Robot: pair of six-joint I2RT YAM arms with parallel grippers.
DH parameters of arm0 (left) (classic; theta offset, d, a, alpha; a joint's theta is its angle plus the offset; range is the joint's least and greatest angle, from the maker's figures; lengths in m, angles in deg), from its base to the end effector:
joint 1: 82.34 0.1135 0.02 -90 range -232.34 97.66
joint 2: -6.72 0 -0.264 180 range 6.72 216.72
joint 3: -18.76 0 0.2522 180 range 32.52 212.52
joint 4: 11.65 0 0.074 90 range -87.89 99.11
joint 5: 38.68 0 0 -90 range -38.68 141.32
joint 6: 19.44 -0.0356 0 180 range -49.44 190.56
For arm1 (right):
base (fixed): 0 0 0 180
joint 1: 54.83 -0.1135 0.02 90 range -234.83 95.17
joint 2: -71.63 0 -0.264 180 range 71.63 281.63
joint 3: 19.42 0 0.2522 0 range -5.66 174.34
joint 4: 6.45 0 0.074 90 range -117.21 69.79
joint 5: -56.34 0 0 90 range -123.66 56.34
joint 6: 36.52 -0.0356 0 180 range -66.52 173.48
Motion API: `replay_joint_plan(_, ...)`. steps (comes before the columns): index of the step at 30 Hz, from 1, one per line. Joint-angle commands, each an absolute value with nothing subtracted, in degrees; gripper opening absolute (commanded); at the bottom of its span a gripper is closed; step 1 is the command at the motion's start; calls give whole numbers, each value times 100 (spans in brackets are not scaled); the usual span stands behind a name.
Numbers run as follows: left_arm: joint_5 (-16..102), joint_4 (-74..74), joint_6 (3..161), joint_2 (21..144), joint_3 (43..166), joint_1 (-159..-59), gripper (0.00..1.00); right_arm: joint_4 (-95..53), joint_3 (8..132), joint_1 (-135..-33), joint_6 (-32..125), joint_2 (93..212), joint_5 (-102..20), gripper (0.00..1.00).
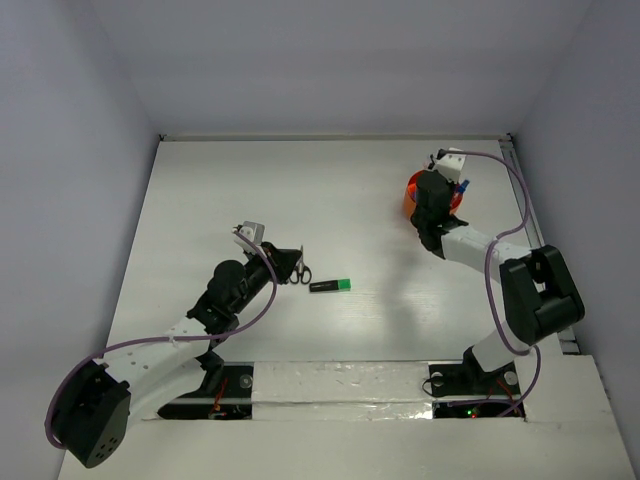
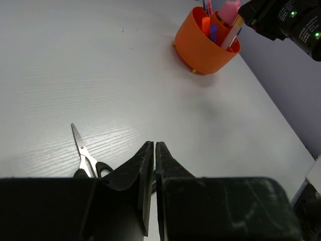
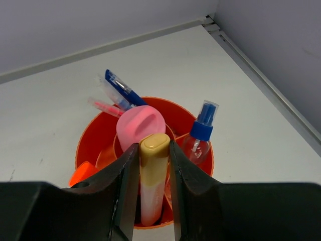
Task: Sort the stationery into containers
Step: Place the stationery in the storage box.
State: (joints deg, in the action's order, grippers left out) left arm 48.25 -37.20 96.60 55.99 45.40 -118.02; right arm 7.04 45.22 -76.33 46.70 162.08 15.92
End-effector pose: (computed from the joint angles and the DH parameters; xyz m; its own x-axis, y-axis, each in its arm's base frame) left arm 0.1532 -0.1123 0.2221 -0.2376 -0.3691 -0.8985 0.5805 0.6877 -0.4360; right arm 0.3300 0.1008 0.2470 -0.1435 0.0257 -0.9893 0.4747 0.8790 -0.0460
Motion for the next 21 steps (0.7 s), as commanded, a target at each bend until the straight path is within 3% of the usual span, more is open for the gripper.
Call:
replay_joint_plan(1, 4736, -4087, 9666, 5558, 4614, -11846, 3, 1275, 4471, -7777, 4988, 16163, 1855, 14)
replay_joint_plan(5, 4728, -4087, 9657, 5558, 4605, -11846, 3, 1135, 4462, -7838, 4953, 16075, 1776, 22)
replay_joint_plan(8, 4736, -4078, 9657, 5558, 4605, -11846, 3, 881, 4488, -7891, 4821, 15978, 1732, 38)
replay_joint_plan(9, 4736, -4070, 9657, 5550, 4605, -11846, 3, 827, 4479, -7891, 4751, 15882, 1697, 39)
replay_joint_plan(10, 4736, -4061, 9657, 5550, 4614, -11846, 3, 775, 4471, -7891, 4725, 15829, 1618, 47)
replay_joint_plan(13, 4736, -4069, 9657, 5532, 4605, -11846, 3, 476, 4479, -7891, 4593, 15619, 1478, 53)
replay_joint_plan(18, 4719, -4087, 9666, 5550, 4605, -11846, 3, -42, 4505, -7891, 4417, 15302, 1126, 55)
replay_joint_plan(21, 4719, -4078, 9666, 5532, 4605, -11846, 3, -734, 4585, -7891, 4032, 15074, 643, 36)
